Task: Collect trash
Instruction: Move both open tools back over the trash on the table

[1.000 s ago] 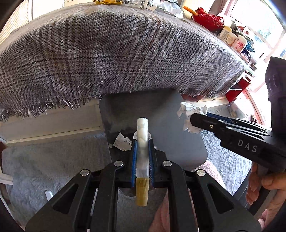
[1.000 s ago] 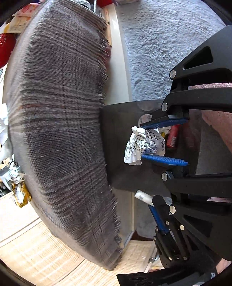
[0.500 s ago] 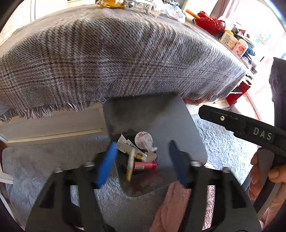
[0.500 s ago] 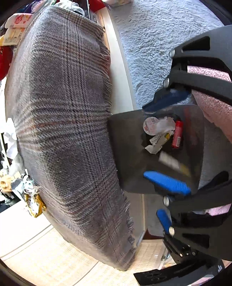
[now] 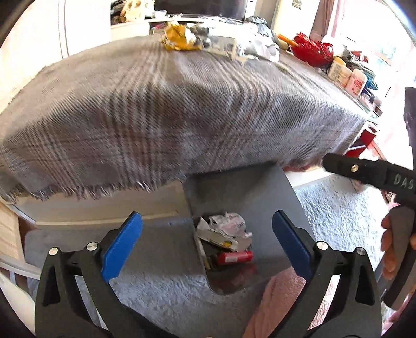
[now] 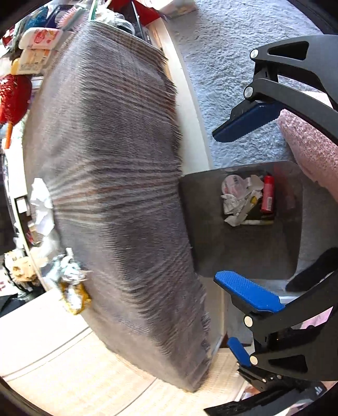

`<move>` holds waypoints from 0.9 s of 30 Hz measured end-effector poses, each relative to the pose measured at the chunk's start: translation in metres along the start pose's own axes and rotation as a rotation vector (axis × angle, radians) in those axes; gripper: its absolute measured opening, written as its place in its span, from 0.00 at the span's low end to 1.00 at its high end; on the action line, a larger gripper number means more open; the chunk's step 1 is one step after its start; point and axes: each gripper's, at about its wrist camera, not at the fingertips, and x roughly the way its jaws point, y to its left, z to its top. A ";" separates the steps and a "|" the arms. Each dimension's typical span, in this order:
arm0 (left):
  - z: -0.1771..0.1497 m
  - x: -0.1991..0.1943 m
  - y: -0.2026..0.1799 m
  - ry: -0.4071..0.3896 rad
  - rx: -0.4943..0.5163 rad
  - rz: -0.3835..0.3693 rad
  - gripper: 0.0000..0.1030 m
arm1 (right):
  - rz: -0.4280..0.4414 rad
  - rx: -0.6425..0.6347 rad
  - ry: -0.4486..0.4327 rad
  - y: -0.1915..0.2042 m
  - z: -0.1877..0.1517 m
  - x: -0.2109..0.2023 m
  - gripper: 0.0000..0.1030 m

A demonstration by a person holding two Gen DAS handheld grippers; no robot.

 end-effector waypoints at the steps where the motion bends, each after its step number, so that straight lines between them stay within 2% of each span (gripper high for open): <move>1: 0.002 -0.002 0.002 -0.005 -0.006 0.002 0.92 | 0.004 -0.001 -0.009 0.000 0.004 -0.003 0.97; 9: 0.025 -0.008 0.009 -0.001 -0.034 -0.010 0.92 | 0.012 -0.024 -0.076 0.007 0.039 -0.017 0.97; 12: 0.043 -0.017 0.016 -0.026 -0.042 -0.028 0.92 | 0.039 -0.033 -0.116 0.012 0.056 -0.022 0.97; 17: 0.084 -0.033 0.026 -0.085 -0.016 0.022 0.92 | 0.061 -0.085 -0.172 0.031 0.087 -0.024 0.97; 23: 0.129 -0.037 0.044 -0.090 -0.038 0.033 0.91 | 0.066 -0.126 -0.187 0.048 0.113 -0.014 0.97; 27: 0.163 -0.034 0.055 -0.100 -0.032 0.078 0.88 | 0.067 -0.153 -0.180 0.055 0.126 -0.001 0.97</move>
